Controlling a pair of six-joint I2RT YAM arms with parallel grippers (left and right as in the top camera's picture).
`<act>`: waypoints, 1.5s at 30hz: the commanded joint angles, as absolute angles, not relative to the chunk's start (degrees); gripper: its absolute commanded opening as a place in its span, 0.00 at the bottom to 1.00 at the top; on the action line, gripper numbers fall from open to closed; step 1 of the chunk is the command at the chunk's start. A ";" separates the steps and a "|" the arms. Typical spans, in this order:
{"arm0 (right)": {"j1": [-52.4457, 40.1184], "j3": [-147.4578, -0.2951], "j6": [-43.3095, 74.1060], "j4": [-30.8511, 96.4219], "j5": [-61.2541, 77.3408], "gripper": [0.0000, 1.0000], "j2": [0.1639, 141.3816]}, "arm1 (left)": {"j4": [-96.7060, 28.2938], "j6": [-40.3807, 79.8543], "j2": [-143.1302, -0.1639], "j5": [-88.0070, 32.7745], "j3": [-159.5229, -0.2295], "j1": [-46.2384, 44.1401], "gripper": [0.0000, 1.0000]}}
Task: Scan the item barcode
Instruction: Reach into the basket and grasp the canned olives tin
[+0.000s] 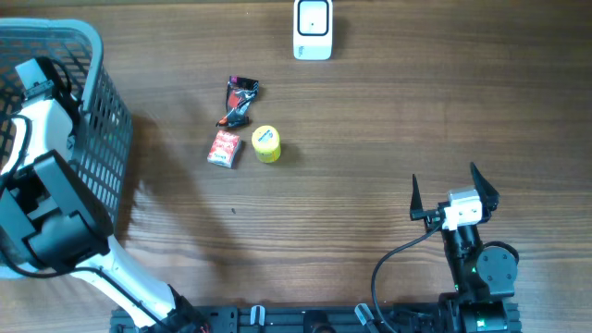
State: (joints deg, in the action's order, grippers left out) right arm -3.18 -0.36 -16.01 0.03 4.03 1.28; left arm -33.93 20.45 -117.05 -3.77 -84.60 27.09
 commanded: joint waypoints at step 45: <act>-3.16 -0.30 -16.51 -0.14 4.56 1.00 1.02 | -42.72 23.20 -115.74 -2.90 -85.54 26.52 0.66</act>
